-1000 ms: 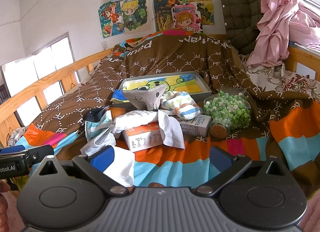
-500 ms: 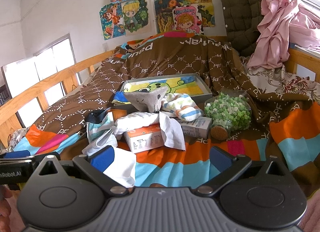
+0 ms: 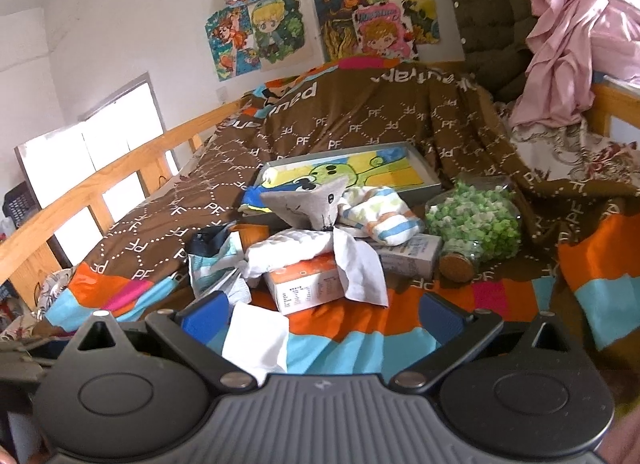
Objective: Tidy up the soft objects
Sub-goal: 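Reach the left tool to the white tissue and close on it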
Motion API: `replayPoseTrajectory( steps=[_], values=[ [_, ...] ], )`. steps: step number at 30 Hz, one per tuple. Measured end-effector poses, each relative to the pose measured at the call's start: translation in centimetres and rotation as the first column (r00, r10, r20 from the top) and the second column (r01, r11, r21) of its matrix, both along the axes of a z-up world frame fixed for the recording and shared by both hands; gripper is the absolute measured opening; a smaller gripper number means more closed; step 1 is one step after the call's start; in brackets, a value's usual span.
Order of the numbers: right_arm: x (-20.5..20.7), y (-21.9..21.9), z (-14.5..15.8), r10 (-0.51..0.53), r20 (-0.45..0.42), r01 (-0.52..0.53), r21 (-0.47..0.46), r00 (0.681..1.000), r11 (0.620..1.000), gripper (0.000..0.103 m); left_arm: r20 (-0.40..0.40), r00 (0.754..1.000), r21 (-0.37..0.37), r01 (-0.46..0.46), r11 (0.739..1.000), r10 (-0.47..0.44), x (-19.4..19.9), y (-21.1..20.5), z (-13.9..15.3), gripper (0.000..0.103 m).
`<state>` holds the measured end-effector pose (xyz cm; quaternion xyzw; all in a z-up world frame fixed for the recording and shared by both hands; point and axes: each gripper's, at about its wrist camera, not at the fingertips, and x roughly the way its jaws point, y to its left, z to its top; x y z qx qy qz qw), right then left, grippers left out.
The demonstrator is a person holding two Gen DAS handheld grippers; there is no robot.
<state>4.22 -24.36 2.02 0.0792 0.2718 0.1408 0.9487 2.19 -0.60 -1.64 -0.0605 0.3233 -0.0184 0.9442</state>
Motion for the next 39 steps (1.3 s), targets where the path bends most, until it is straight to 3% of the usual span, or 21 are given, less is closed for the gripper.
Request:
replayPoseTrajectory(
  steps=[4, 11, 15, 19, 25, 29, 32, 35, 39],
  values=[
    [2.9, -0.6, -0.2, 0.028, -0.025, -0.027, 0.014, 0.999, 1.000, 0.103, -0.049, 0.997, -0.043, 0.052, 0.998, -0.054, 1.4, -0.3, -1.0, 0.102],
    [9.0, -0.6, -1.1, 0.115, -0.044, -0.118, -0.075, 0.992, 0.990, 0.103, -0.087, 0.984, -0.063, 0.153, 0.986, -0.158, 5.3, -1.2, -3.1, 0.102],
    [11.9, 0.5, -2.3, 0.230, -0.080, -0.240, -0.146, 0.970, 0.960, 0.103, -0.102, 0.980, -0.071, 0.163, 0.984, -0.170, 7.5, -1.7, -4.3, 0.102],
    [14.0, 1.3, -3.7, 0.277, -0.090, -0.290, -0.217, 0.957, 0.932, 0.103, -0.122, 0.974, -0.065, 0.184, 0.981, -0.191, 9.7, -2.6, -5.4, 0.102],
    [16.8, 0.6, -5.7, 0.290, -0.154, -0.313, -0.150, 0.945, 0.938, 0.103, -0.181, 0.958, -0.129, 0.203, 0.971, -0.224, 12.3, -3.3, -7.5, 0.102],
    [18.4, 0.2, -6.9, 0.257, -0.208, -0.280, -0.093, 0.944, 0.955, 0.102, -0.164, 0.960, -0.164, 0.199, 0.966, -0.226, 13.2, -3.5, -8.3, 0.102],
    [19.3, 0.1, -7.6, 0.258, -0.242, -0.277, -0.050, 0.935, 0.960, 0.096, -0.145, 0.957, -0.166, 0.227, 0.960, -0.252, 13.4, -3.8, -8.3, 0.100],
    [19.7, 0.2, -8.0, 0.249, -0.242, -0.275, -0.080, 0.938, 0.958, 0.087, -0.132, 0.952, -0.176, 0.251, 0.952, -0.275, 13.3, -3.9, -8.3, 0.094],
    [20.0, 0.2, -8.2, 0.243, -0.243, -0.269, -0.080, 0.939, 0.960, 0.085, -0.125, 0.948, -0.229, 0.259, 0.938, -0.292, 13.2, -3.6, -8.2, 0.077]
  ],
)
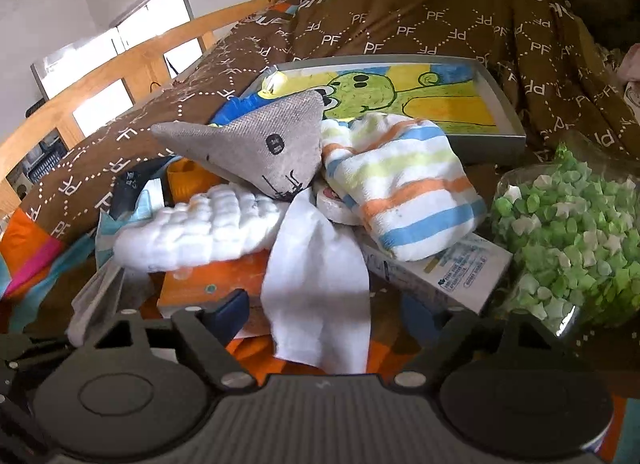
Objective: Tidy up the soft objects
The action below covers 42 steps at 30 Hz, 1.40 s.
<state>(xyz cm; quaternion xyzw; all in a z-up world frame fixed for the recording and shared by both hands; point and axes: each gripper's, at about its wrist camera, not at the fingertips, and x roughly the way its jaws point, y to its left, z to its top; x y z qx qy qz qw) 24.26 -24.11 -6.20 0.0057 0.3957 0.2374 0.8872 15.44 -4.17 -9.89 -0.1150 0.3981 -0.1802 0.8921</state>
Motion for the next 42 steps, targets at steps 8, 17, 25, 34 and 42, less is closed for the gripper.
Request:
replayPoseTrajectory(
  steps=[8, 17, 25, 34, 42],
  values=[
    [-0.6, 0.4, 0.4, 0.040, 0.005, -0.040, -0.014, 0.999, 0.999, 0.064, -0.045, 0.998, -0.056, 0.029, 0.998, -0.032, 0.0, 0.0, -0.3, 0.051],
    [-0.2, 0.4, -0.5, 0.005, -0.021, -0.007, -0.072, 1.000, 0.997, 0.016, -0.045, 0.998, -0.032, 0.034, 0.999, -0.035, 0.1, -0.1, -0.6, 0.031],
    [-2.1, 1.2, 1.2, 0.060, 0.084, -0.051, -0.114, 0.995, 0.992, 0.007, -0.035, 0.993, -0.112, 0.113, 0.987, -0.117, -0.3, -0.6, -0.2, 0.010],
    [-6.1, 2.5, 3.8, 0.126, 0.310, -0.044, -0.260, 0.942, 0.965, 0.005, 0.091, 0.979, -0.093, 0.190, 0.977, -0.182, -2.0, -1.6, 1.1, 0.010],
    [-7.9, 1.2, 6.7, 0.065, 0.453, 0.021, -0.182, 0.889, 0.983, 0.005, 0.269, 0.956, -0.074, 0.138, 0.988, -0.113, -4.1, -0.8, 3.7, 0.010]
  ],
)
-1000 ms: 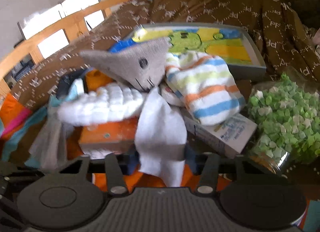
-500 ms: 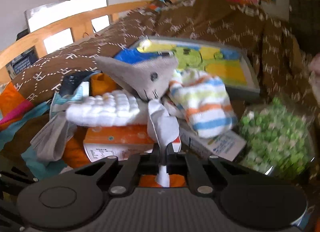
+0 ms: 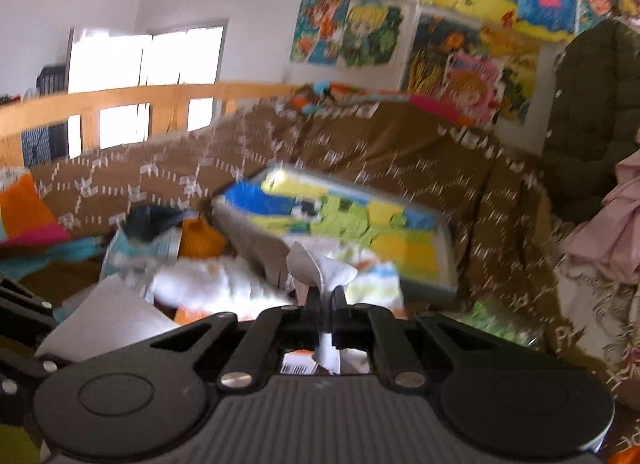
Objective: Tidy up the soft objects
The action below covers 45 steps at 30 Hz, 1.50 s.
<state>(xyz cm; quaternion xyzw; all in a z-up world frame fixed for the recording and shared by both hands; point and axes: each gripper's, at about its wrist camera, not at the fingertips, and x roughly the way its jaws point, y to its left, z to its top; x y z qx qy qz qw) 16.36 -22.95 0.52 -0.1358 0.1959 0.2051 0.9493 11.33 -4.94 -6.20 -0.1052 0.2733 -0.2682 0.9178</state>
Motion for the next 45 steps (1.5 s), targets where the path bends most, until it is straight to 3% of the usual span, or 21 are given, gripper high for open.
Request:
replayPoseTrajectory(
  steps=[3, 9, 14, 18, 23, 25, 28, 31, 35, 40, 45],
  values=[
    [-0.6, -0.6, 1.0, -0.006, 0.063, 0.004, 0.033, 0.998, 0.999, 0.005, 0.051, 0.998, 0.001, -0.044, 0.999, 0.044, -0.5, 0.2, 1.2, 0.010],
    [-1.3, -1.1, 2.4, -0.021, 0.193, 0.003, 0.094, 0.981, 0.996, 0.005, 0.114, 0.987, -0.080, -0.103, 0.991, 0.112, -0.2, 1.2, 4.1, 0.010],
    [0.7, -0.4, 3.6, -0.039, 0.253, 0.008, 0.125, 0.967, 0.992, 0.005, 0.133, 0.968, -0.194, -0.184, 0.964, 0.211, 3.0, 3.7, 6.8, 0.010],
    [4.1, 0.8, 4.3, -0.064, 0.252, 0.019, 0.177, 0.966, 0.984, 0.005, 0.164, 0.947, -0.195, -0.245, 0.950, 0.278, 7.3, 5.3, 7.8, 0.010],
    [9.4, 2.9, 3.9, -0.081, 0.191, 0.025, 0.276, 0.978, 0.961, 0.005, 0.190, 0.921, -0.165, -0.312, 0.936, 0.341, 13.4, 7.7, 7.5, 0.010],
    [11.3, 3.7, 3.2, -0.071, 0.166, 0.018, 0.305, 0.983, 0.952, 0.005, 0.183, 0.914, -0.193, -0.329, 0.924, 0.363, 15.6, 8.9, 6.9, 0.010],
    [14.1, 4.9, 1.7, -0.055, 0.127, 0.011, 0.325, 0.990, 0.946, 0.005, 0.161, 0.892, -0.274, -0.370, 0.888, 0.422, 18.6, 11.1, 5.7, 0.010],
    [16.8, 5.9, -0.1, -0.042, 0.065, 0.017, 0.350, 0.997, 0.937, 0.005, 0.177, 0.870, -0.273, -0.405, 0.873, 0.459, 21.1, 12.4, 4.5, 0.010],
    [18.8, 7.0, -1.7, -0.028, 0.038, 0.016, 0.302, 0.999, 0.953, 0.005, 0.153, 0.843, -0.317, -0.452, 0.834, 0.515, 24.0, 13.9, 2.1, 0.010],
    [20.8, 8.5, -3.0, -0.020, -0.038, 0.030, 0.281, 0.999, 0.959, 0.006, 0.066, 0.851, -0.354, -0.468, 0.810, 0.521, 25.7, 15.1, 0.0, 0.010],
    [21.6, 10.2, -4.1, 0.007, -0.099, 0.019, 0.258, 0.995, 0.966, 0.006, 0.014, 0.852, -0.339, -0.489, 0.804, 0.524, 26.7, 15.4, -1.2, 0.010]
  ],
)
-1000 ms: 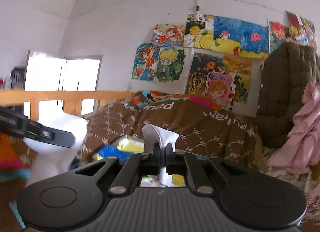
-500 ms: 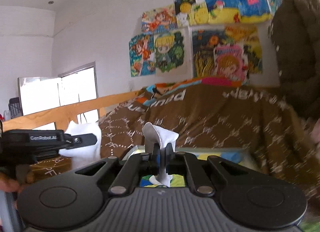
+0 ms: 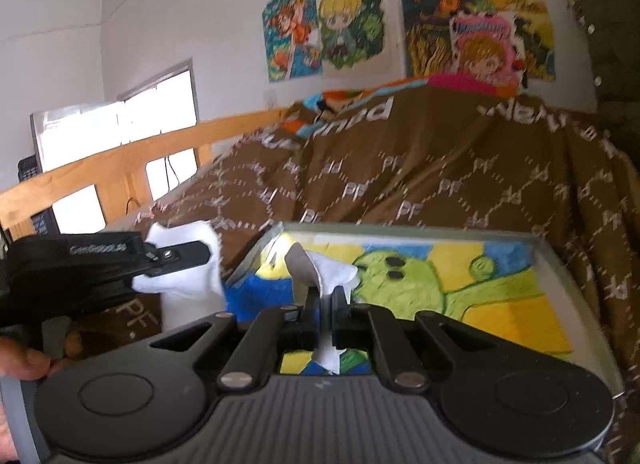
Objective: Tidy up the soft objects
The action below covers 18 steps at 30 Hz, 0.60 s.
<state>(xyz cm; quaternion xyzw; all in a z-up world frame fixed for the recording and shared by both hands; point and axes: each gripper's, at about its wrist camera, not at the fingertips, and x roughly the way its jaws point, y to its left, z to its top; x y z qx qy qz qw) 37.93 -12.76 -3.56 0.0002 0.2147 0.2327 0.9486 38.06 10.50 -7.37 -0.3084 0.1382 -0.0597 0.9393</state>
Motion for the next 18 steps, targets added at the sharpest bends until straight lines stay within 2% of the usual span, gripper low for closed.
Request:
replayPoseTrajectory(
  steps=[4, 8, 13, 15, 18],
  values=[
    [0.1, 0.8, -0.8, 0.000, -0.035, -0.001, -0.032, 0.999, 1.000, 0.006, -0.063, 0.998, -0.002, 0.008, 1.000, -0.008, 0.8, 0.0, -1.0, 0.010],
    [0.4, 0.6, -1.2, -0.021, -0.075, 0.018, -0.033, 0.997, 0.999, 0.008, -0.148, 0.987, 0.011, 0.070, 0.997, -0.068, 2.1, -0.5, -2.0, 0.011],
    [0.6, 0.2, -1.3, -0.045, -0.099, 0.042, -0.028, 0.994, 0.999, 0.013, -0.231, 0.968, 0.050, 0.111, 0.993, -0.097, 3.0, -1.2, -2.7, 0.018],
    [0.6, 0.2, -1.3, -0.045, -0.108, 0.042, -0.028, 0.993, 0.999, 0.024, -0.239, 0.966, 0.049, 0.115, 0.992, -0.100, 3.1, -1.2, -2.9, 0.021],
    [0.6, 0.2, -1.3, -0.052, -0.111, 0.049, -0.030, 0.992, 0.998, 0.039, -0.234, 0.966, 0.043, 0.120, 0.992, -0.107, 3.1, -1.2, -2.8, 0.033]
  ],
)
